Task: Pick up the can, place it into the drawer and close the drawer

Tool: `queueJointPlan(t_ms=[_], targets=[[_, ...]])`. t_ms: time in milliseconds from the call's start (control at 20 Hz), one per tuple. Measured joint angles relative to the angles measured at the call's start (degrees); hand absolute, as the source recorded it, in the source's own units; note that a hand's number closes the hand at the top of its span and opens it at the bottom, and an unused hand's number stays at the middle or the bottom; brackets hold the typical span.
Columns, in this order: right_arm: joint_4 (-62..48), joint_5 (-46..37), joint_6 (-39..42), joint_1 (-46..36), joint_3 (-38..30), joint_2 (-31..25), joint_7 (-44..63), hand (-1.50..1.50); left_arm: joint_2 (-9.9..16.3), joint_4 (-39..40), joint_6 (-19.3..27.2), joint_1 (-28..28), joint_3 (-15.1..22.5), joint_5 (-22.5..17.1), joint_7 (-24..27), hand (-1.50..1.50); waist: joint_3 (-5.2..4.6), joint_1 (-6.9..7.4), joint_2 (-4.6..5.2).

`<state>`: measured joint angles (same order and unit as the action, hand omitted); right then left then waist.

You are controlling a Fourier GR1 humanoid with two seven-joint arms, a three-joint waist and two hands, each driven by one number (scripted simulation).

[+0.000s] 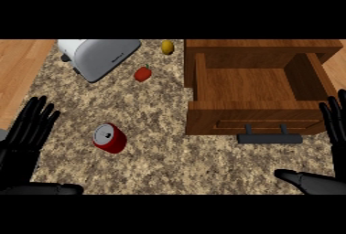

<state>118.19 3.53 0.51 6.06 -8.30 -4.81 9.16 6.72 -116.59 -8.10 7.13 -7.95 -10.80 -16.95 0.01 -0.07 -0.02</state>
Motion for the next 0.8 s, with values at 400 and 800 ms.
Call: queueJointPlan(t_ms=[400,800], targets=[[2.48,0.75,1.21,2.58,-1.16,0.20,-0.24,-1.50,-3.77,9.26,1.34,1.81,3.95,8.10,8.93,-1.50,-0.01,-0.06,0.00],[4.51,2.43,2.19,2.30,-3.52,-0.68,1.58,-1.50,-5.29,21.95,2.47,2.85,4.10,12.42,20.71,-1.50,-0.03,-0.02,0.01]])
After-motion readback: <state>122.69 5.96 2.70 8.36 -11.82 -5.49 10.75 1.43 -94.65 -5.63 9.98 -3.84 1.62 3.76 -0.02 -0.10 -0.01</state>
